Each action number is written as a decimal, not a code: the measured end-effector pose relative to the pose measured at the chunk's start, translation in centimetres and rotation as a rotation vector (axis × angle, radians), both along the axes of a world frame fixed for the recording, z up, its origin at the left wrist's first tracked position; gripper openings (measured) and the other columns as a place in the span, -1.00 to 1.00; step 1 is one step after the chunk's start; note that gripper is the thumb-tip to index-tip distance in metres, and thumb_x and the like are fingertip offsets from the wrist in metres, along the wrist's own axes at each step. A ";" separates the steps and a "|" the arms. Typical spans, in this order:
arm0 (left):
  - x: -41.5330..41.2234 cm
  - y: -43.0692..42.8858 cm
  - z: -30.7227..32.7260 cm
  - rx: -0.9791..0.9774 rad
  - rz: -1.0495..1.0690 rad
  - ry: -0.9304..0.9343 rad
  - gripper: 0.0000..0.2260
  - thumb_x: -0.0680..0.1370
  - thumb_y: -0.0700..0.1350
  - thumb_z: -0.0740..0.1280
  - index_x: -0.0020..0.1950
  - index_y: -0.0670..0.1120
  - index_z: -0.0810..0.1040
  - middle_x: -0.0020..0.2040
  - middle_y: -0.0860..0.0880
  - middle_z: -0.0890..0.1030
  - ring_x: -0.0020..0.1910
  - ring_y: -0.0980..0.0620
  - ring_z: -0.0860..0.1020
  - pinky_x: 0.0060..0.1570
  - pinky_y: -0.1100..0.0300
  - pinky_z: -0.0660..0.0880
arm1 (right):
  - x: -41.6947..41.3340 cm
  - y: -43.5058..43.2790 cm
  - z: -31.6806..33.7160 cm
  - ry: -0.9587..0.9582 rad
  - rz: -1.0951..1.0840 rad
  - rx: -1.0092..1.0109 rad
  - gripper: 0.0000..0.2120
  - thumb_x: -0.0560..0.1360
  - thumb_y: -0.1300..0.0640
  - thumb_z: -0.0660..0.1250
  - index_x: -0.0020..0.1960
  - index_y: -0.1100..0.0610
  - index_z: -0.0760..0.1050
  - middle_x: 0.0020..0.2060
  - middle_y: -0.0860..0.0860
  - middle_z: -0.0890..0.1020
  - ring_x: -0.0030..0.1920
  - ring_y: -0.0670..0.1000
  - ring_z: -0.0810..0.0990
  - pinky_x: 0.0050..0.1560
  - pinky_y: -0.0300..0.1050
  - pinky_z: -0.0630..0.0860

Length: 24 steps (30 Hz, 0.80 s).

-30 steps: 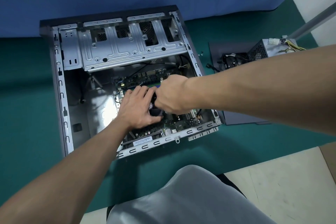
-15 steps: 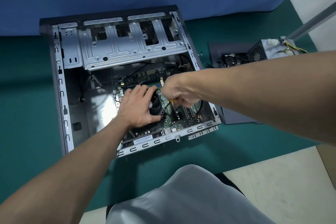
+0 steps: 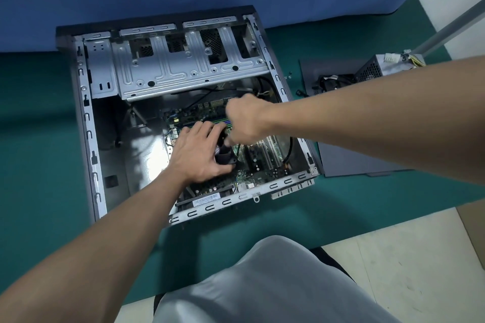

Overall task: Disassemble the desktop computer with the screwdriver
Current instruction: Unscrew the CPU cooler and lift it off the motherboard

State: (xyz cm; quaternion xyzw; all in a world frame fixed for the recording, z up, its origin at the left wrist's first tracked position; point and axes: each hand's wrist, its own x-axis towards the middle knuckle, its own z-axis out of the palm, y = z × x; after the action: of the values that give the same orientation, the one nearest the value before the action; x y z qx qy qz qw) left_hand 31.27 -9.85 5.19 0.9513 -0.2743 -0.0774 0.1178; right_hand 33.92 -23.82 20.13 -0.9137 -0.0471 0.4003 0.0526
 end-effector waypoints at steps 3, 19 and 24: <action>0.0 -0.1 0.1 0.004 0.000 0.016 -0.16 0.31 0.45 0.28 0.42 -0.02 0.24 0.22 -0.03 0.43 0.19 -0.04 0.35 0.22 -0.04 0.27 | 0.0 -0.2 -0.7 0.288 -0.440 0.055 -0.78 0.65 0.16 0.08 -0.12 0.22 0.37 -0.41 0.04 0.42 -0.49 -0.11 0.23 -0.55 -0.30 0.18; 0.0 0.0 -0.1 -0.002 0.008 -0.002 -0.19 0.29 0.43 0.28 0.36 -0.06 0.31 0.17 -0.04 0.45 0.13 -0.04 0.35 0.15 -0.02 0.28 | -1.1 0.2 -0.1 -0.178 0.194 0.033 -0.77 0.50 0.19 0.31 -0.29 0.19 0.35 -0.36 0.04 0.43 -0.45 -0.02 0.42 -0.49 -0.22 0.36; -0.1 -0.1 0.1 0.008 0.010 0.022 -0.16 0.31 0.45 0.28 0.42 -0.02 0.23 0.23 -0.02 0.42 0.20 -0.03 0.35 0.23 -0.02 0.26 | -0.3 -0.3 -1.1 0.246 -0.648 0.036 -0.76 0.64 0.15 0.04 -0.15 0.19 0.35 -0.41 0.02 0.34 -0.44 -0.08 0.20 -0.46 -0.22 0.20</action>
State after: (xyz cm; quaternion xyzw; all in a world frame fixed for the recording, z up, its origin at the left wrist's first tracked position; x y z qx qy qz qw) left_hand 31.21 -9.99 5.33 0.9522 -0.2679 -0.0885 0.1172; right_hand 33.63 -24.10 19.03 -0.8249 0.2451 0.4691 0.1984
